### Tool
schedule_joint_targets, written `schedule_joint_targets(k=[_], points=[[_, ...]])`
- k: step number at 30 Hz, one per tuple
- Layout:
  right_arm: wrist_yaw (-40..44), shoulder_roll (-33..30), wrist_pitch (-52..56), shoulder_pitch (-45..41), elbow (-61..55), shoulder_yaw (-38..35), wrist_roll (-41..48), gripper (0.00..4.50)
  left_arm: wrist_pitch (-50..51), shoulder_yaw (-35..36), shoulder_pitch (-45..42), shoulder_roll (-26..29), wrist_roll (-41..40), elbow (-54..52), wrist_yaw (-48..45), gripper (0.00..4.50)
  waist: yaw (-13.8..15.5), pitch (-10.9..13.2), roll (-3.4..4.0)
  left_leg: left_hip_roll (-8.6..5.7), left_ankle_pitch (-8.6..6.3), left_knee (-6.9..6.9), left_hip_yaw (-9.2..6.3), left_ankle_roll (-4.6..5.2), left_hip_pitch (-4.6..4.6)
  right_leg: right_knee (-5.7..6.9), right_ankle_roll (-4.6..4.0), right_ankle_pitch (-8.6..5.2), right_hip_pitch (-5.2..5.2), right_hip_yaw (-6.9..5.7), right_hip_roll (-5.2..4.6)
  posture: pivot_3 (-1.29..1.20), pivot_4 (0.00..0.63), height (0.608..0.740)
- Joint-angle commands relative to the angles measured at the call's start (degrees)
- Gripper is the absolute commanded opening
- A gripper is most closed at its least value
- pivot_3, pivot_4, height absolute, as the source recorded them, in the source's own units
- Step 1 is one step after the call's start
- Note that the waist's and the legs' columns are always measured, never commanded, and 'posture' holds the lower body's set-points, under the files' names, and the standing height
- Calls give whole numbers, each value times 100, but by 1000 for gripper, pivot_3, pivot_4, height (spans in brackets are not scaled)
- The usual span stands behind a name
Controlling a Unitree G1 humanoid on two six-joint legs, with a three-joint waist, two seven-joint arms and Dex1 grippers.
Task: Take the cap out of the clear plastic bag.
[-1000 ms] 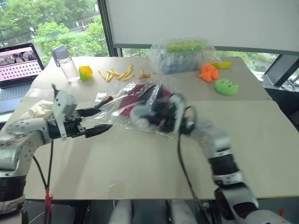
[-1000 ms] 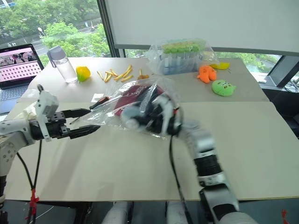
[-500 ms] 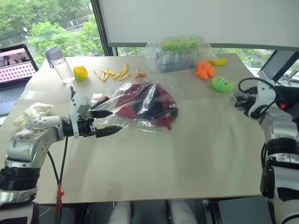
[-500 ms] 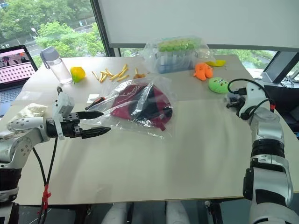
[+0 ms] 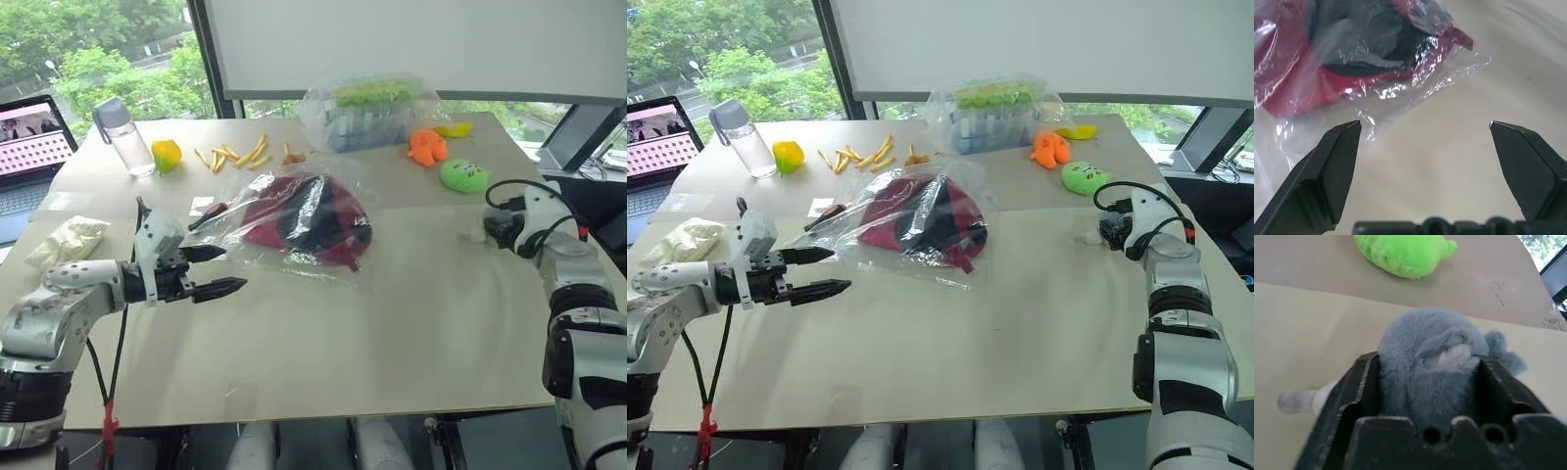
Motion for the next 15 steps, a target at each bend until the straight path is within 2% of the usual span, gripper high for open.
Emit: schedule_joint_targets(k=[1,9,12,15], points=[[617,-340,354,-273,-820,151,-43,4433,-56,226,-77,110,-43,-110,0,4500,-2,1,1,-1,0,0,0,0,0,0,0,0,0,1,-1,0,150,740],[1441,-612,1063,-166,-2629,479,-57,4433,-166,156,-146,174,41,10,-127,4500,-4,2,3,1,0,0,2,0,1,0,1,0,-2,2,1,0,150,740],[2199,-296,1383,164,-3933,504,615,4433,-182,151,-165,154,79,39,-121,4500,-8,1,3,2,0,0,2,0,3,2,1,0,-2,3,2,0,150,740],[2955,154,1973,768,-5780,666,1626,4433,-250,189,-229,93,190,159,34,4500,-10,2,3,9,-1,-1,3,0,6,6,0,0,-2,5,8,0,150,740]])
